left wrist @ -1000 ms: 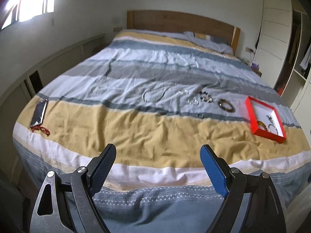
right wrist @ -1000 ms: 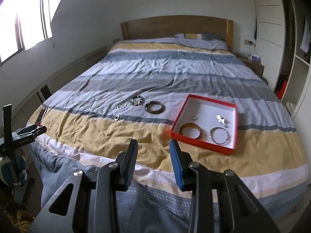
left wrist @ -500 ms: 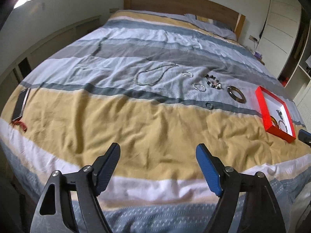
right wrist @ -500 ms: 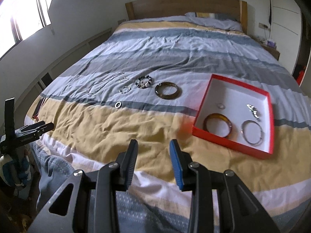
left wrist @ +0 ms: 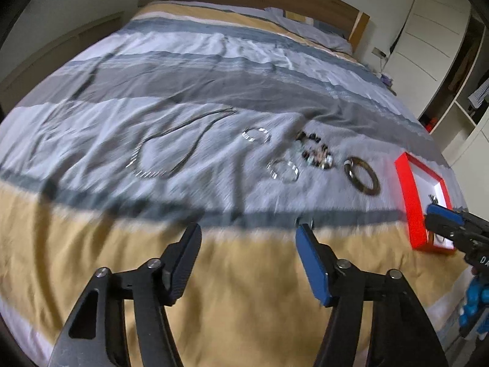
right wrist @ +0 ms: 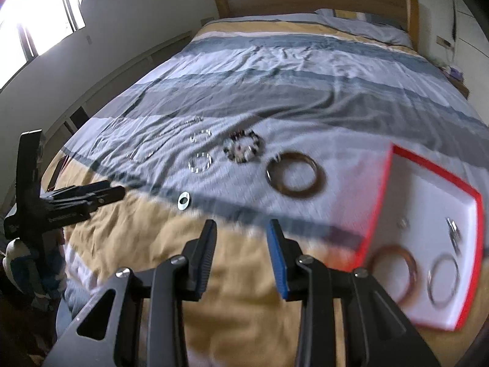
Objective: Organize jewelry
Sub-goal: 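Grasp the twisted silver bangle with the left tool while the right tool grasps the beaded bracelet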
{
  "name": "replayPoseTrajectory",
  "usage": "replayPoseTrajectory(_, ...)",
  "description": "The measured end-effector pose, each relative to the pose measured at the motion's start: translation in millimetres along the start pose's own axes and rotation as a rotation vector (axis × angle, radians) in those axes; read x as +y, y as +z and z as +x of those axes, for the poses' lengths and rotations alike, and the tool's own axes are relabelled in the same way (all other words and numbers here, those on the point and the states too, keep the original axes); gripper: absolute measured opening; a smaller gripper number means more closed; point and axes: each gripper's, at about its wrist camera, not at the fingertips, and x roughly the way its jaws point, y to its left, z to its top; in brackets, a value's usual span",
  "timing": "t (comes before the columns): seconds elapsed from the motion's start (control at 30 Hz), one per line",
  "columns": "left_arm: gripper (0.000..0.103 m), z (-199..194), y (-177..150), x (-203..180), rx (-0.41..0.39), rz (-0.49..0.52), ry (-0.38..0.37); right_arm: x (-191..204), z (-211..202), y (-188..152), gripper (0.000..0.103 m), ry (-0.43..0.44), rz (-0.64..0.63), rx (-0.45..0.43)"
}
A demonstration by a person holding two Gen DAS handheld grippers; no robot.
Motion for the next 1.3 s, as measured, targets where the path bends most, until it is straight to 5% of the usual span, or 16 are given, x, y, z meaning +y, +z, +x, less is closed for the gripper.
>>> replayPoseTrajectory(0.43, 0.036, 105, 46, -13, 0.115, -0.01, -0.051, -7, 111, 82, 0.033, 0.005, -0.029, 0.048)
replayPoseTrajectory(0.7, 0.027, 122, 49, -15, 0.127, 0.008, -0.019, -7, 163, 98, 0.033, -0.005, -0.046, 0.114)
replayPoseTrajectory(0.83, 0.013, 123, 47, -12, 0.119, 0.019, -0.025, -6, 184, 94, 0.033, -0.023, -0.052, 0.178)
replayPoseTrajectory(0.93, 0.005, 121, 46, -7, 0.108, -0.001, -0.037, -7, 189, 90, 0.03, -0.025, -0.036, 0.182)
replayPoseTrajectory(1.0, 0.005, 118, 44, -8, 0.089, 0.005, -0.031, -6, 188, 89, 0.011, -0.022, -0.042, 0.176)
replayPoseTrajectory(1.3, 0.004, 94, 37, -9, 0.037, -0.015, -0.013, 6, 144, 89, 0.009, 0.007, -0.046, 0.049)
